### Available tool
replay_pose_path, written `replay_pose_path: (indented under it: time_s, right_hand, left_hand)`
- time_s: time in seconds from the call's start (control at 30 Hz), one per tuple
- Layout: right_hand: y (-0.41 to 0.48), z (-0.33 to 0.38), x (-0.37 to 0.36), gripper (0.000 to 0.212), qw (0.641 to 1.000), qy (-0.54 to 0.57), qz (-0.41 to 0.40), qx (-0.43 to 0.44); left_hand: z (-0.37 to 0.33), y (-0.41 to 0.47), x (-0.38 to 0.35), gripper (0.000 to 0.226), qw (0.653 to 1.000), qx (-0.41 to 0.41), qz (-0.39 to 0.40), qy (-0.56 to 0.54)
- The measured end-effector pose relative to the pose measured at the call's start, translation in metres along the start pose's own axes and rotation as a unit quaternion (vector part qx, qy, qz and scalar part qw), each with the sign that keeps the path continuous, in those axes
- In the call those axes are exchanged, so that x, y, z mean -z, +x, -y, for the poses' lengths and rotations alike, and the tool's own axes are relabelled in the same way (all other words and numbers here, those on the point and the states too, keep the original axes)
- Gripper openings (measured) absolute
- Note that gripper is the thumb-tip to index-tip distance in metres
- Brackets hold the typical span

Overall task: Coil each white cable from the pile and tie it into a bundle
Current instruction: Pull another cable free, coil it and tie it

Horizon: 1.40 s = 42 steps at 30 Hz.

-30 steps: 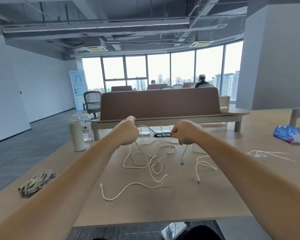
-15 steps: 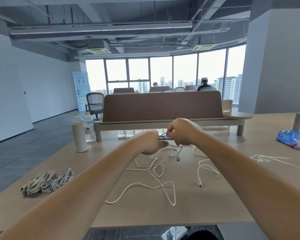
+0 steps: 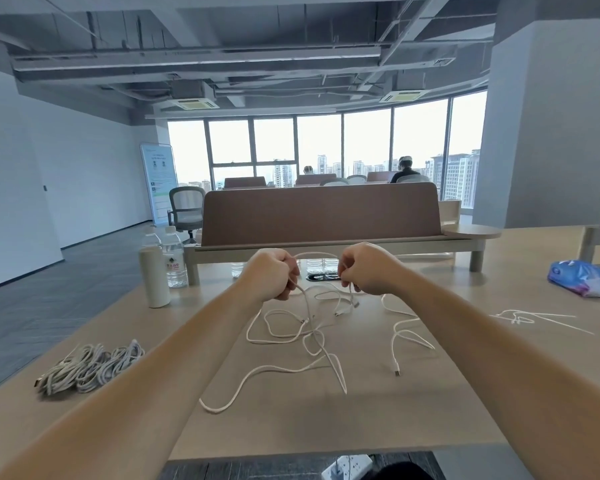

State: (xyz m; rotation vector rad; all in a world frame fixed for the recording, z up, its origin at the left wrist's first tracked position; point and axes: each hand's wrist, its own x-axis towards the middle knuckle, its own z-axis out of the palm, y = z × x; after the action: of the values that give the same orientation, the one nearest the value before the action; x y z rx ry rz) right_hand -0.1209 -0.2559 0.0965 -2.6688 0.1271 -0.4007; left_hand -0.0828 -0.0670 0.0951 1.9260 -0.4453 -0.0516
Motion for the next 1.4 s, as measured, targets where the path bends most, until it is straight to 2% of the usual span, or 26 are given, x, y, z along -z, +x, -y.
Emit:
replay_pose_path:
  time_s: [0.13,0.2,0.27,0.33,0.43,0.5,0.57,0.63,0.73,0.97,1.03,1.17,1.33,1.4]
  right_hand:
    - [0.004,-0.015,-0.008,0.020,0.998,0.045,-0.016,-0.036]
    - [0.006,-0.017,-0.009,0.022,0.996,0.074,-0.029,-0.048]
    - [0.005,-0.016,-0.007,0.024,0.990,0.121,-0.051,-0.047]
    - [0.003,-0.010,-0.006,0.020,0.980,0.184,-0.061,-0.042]
    - [0.002,-0.002,-0.007,0.016,0.966,0.249,-0.062,-0.033]
    - [0.002,0.003,-0.009,0.017,0.968,0.244,-0.057,-0.026]
    - [0.001,0.007,-0.012,0.017,0.973,0.225,-0.054,-0.019]
    - [0.000,0.010,-0.013,0.017,0.973,0.224,-0.058,-0.015]
    - [0.000,0.014,-0.016,0.017,0.956,0.288,-0.059,-0.012]
    - [-0.001,0.018,-0.023,0.020,0.925,0.373,-0.063,-0.035]
    - [-0.003,0.019,-0.023,0.018,0.925,0.375,-0.049,-0.030]
    - [-0.001,0.016,-0.025,0.018,0.956,0.282,-0.079,-0.014]
    - [-0.002,0.015,-0.029,0.016,0.951,0.302,-0.070,-0.005]
    - [-0.002,0.015,-0.032,0.017,0.959,0.271,-0.084,-0.006]
  left_hand:
    - [0.009,0.001,0.007,0.032,1.000,0.007,0.004,-0.013]
    - [0.011,0.000,0.008,0.028,1.000,0.010,0.015,-0.007]
    - [0.013,-0.002,0.007,0.020,0.998,0.005,0.054,0.019]
    - [0.014,-0.006,0.004,0.025,0.993,0.011,0.095,0.062]
    - [0.017,-0.006,0.000,0.030,0.992,0.011,0.097,0.081]
    - [0.015,-0.005,-0.005,0.021,0.995,0.010,0.086,0.051]
    - [0.010,-0.003,-0.009,0.014,0.997,0.026,0.063,-0.025]
    - [0.007,-0.002,-0.011,0.023,0.997,0.022,0.057,-0.048]
    - [0.009,-0.005,-0.012,0.021,0.997,0.003,0.080,-0.022]
    - [0.020,-0.004,-0.020,0.025,0.989,0.021,0.081,-0.119]
    - [0.020,-0.005,-0.022,0.022,0.985,0.024,0.086,-0.146]
    - [0.020,-0.006,-0.023,0.021,0.969,0.034,0.117,-0.214]
    - [0.022,-0.007,-0.027,0.026,0.955,0.061,0.146,-0.249]
    - [0.023,-0.007,-0.030,0.027,0.956,0.079,0.134,-0.247]
